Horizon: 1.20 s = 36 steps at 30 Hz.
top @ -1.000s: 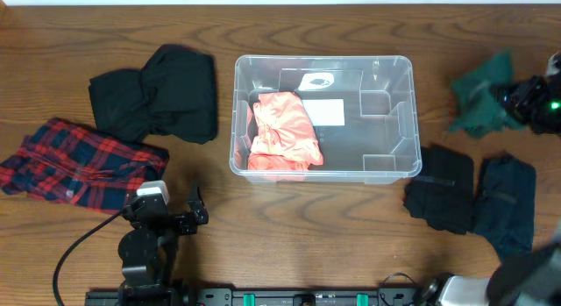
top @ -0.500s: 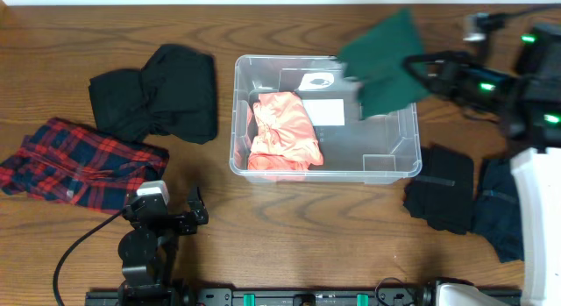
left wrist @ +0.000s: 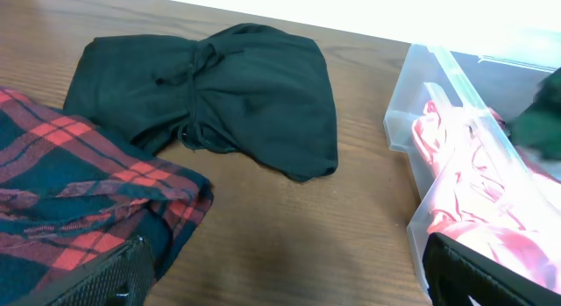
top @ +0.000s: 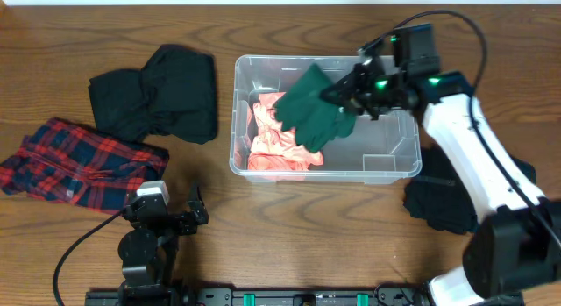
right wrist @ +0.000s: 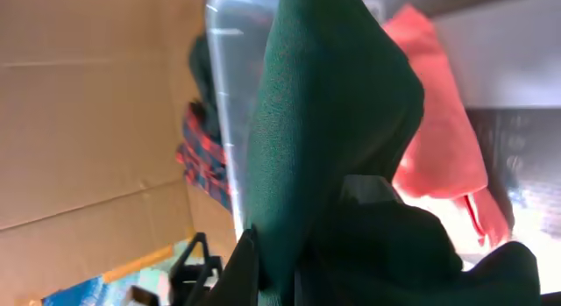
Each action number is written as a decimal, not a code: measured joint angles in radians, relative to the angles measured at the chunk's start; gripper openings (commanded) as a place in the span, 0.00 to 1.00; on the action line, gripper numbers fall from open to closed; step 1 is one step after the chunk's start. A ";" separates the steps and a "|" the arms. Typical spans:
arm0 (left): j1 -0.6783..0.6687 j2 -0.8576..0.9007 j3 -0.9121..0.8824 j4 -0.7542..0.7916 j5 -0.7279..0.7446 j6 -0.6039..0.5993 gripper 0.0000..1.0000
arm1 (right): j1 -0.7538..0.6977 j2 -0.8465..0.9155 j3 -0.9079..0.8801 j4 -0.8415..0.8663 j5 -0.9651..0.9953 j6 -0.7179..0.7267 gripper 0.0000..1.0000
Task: Pack container
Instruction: 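Lift the green garment into the bin beside the pink one, release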
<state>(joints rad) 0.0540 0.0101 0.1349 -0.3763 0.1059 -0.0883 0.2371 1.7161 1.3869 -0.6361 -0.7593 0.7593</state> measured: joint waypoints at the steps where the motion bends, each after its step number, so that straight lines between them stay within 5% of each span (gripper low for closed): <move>1: 0.000 0.000 0.000 0.000 0.000 0.000 0.98 | 0.006 0.010 0.000 -0.003 0.010 0.003 0.01; 9: 0.000 0.000 0.000 0.000 0.000 0.000 0.98 | 0.010 0.032 -0.006 -0.093 0.145 0.005 0.01; 10: 0.000 0.000 0.000 0.000 0.000 0.000 0.98 | 0.010 0.032 -0.013 -0.101 0.161 0.003 0.07; 12: 0.000 0.000 0.000 0.000 0.000 0.000 0.98 | 0.010 0.032 -0.041 -0.107 0.196 -0.001 0.49; 14: 0.000 0.000 0.000 0.000 0.000 0.000 0.98 | 0.010 0.032 -0.076 -0.126 0.229 -0.003 0.63; 26: 0.000 0.000 0.000 0.000 0.000 0.000 0.98 | -0.034 -0.008 -0.054 -0.190 0.473 -0.195 0.59; 30: 0.000 0.000 0.000 0.000 0.000 0.000 0.98 | -0.059 -0.112 0.036 -0.212 0.571 -0.270 0.68; 36: 0.000 0.000 0.000 0.000 0.000 0.000 0.98 | -0.181 -0.289 0.109 -0.302 0.593 -0.319 0.99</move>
<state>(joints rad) 0.0540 0.0101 0.1349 -0.3763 0.1055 -0.0883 0.0563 1.4269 1.4956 -0.9379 -0.1661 0.4400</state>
